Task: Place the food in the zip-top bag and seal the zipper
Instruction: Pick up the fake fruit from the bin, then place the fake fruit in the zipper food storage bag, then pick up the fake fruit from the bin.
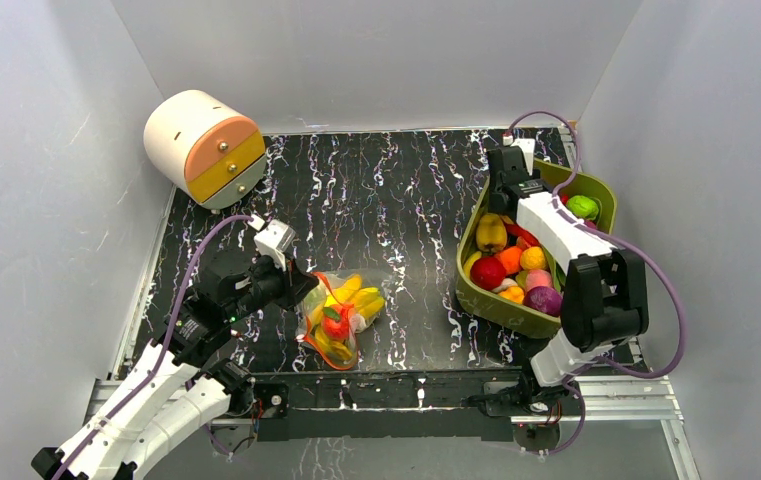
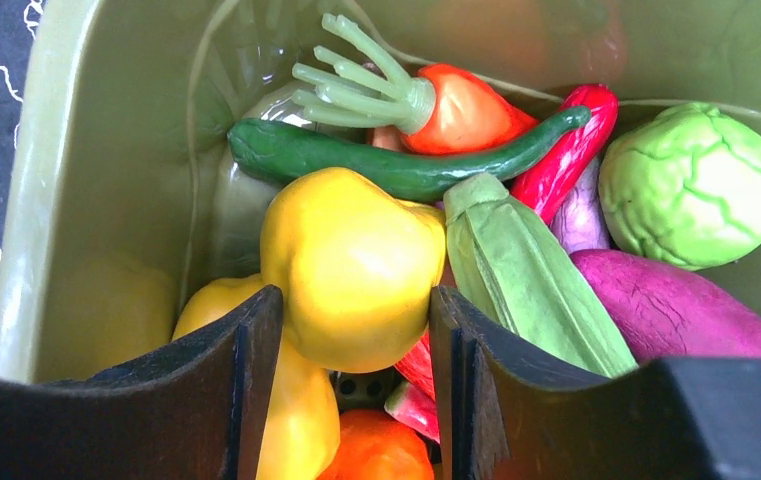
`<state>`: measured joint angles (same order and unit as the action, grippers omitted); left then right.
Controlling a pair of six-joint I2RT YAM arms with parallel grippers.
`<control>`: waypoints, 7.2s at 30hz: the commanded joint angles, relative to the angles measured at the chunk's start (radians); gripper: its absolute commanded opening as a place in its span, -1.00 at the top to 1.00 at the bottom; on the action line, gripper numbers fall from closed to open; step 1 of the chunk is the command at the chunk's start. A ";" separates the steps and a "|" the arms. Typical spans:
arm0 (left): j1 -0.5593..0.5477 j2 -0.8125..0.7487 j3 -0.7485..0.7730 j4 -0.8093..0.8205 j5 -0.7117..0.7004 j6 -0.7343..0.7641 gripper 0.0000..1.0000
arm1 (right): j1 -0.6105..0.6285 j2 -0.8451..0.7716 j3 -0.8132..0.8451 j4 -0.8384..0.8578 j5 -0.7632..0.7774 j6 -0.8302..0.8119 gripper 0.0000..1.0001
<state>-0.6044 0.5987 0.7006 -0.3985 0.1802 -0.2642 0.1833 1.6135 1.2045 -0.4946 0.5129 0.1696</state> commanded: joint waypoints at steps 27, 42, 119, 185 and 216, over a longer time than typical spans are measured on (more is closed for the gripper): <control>-0.001 0.042 0.043 0.027 0.000 -0.041 1.00 | 0.004 -0.497 -0.029 -0.251 -0.335 0.161 0.23; -0.002 0.309 0.282 0.020 -0.158 -0.154 1.00 | 0.012 -0.671 0.038 -0.190 -0.946 0.293 0.31; -0.002 0.217 0.331 -0.009 0.103 -0.338 1.00 | 0.915 -0.345 -0.227 0.469 -0.304 0.173 -0.11; -0.002 0.042 0.007 0.000 -0.039 0.020 1.00 | 0.138 -0.278 0.075 -0.511 -0.020 0.155 -0.07; -0.002 0.015 0.005 -0.007 -0.044 0.020 1.00 | 0.017 -0.161 -0.093 -0.394 0.075 0.098 -0.38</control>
<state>-0.6044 0.6334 0.7067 -0.4122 0.1383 -0.2535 0.2073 1.4483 1.1206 -0.9283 0.5701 0.2649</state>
